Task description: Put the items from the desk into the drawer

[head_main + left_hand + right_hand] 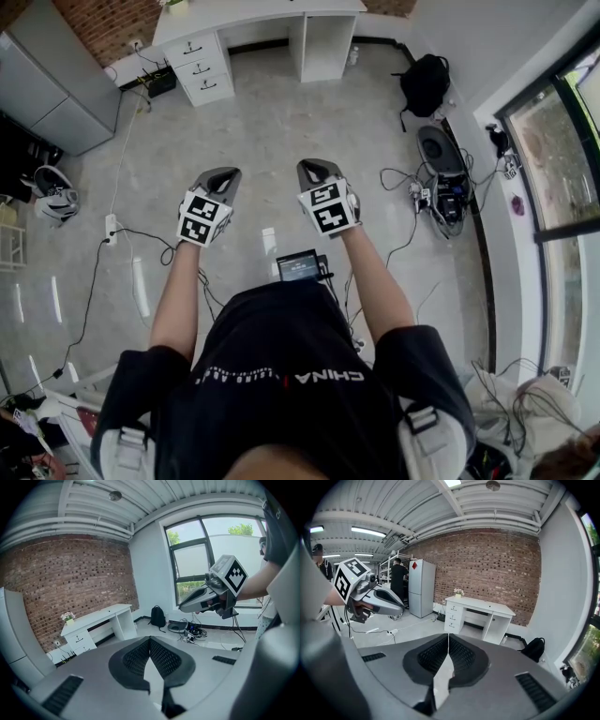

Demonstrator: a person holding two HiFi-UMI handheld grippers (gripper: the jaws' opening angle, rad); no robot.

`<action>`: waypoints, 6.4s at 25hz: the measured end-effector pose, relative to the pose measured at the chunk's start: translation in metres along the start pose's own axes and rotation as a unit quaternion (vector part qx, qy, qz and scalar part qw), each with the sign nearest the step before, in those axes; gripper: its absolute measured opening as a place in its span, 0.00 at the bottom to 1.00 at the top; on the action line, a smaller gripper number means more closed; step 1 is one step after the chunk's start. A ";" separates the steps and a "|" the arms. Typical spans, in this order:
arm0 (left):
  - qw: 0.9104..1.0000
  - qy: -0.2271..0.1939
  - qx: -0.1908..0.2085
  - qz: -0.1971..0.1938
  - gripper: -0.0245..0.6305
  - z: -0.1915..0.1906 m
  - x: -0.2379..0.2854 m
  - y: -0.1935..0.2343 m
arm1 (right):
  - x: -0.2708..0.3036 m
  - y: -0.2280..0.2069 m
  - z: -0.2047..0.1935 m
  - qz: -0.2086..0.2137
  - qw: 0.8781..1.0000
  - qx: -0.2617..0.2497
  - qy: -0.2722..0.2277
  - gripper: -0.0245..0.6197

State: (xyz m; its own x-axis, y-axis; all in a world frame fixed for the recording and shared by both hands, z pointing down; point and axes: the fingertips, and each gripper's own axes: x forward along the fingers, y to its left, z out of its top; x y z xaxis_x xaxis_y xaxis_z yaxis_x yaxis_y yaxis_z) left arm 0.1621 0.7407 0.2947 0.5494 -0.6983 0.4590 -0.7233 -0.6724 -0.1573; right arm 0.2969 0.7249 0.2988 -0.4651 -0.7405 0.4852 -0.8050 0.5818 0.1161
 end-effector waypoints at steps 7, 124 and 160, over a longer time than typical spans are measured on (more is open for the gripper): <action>1.000 0.006 -0.014 0.000 0.06 0.022 0.044 -0.010 | 0.003 -0.052 -0.014 0.010 1.000 0.013 0.002 0.06; 0.998 0.019 -0.050 -0.022 0.06 0.245 0.751 0.718 | 0.813 -0.609 0.355 0.037 0.997 0.057 0.032 0.06; 0.991 0.064 -0.119 -0.007 0.06 0.207 0.876 0.760 | 1.056 -0.754 0.276 -0.012 0.975 0.194 0.108 0.26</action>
State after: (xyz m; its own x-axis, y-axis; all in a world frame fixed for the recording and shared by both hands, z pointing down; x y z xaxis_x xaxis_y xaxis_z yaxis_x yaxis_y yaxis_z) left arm 0.1800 -0.4327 0.3964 0.5137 -0.6415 0.5697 -0.8019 -0.5951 0.0530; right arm 0.3107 -0.5886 0.4848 -0.3891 -0.6404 0.6621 -0.9132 0.3625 -0.1861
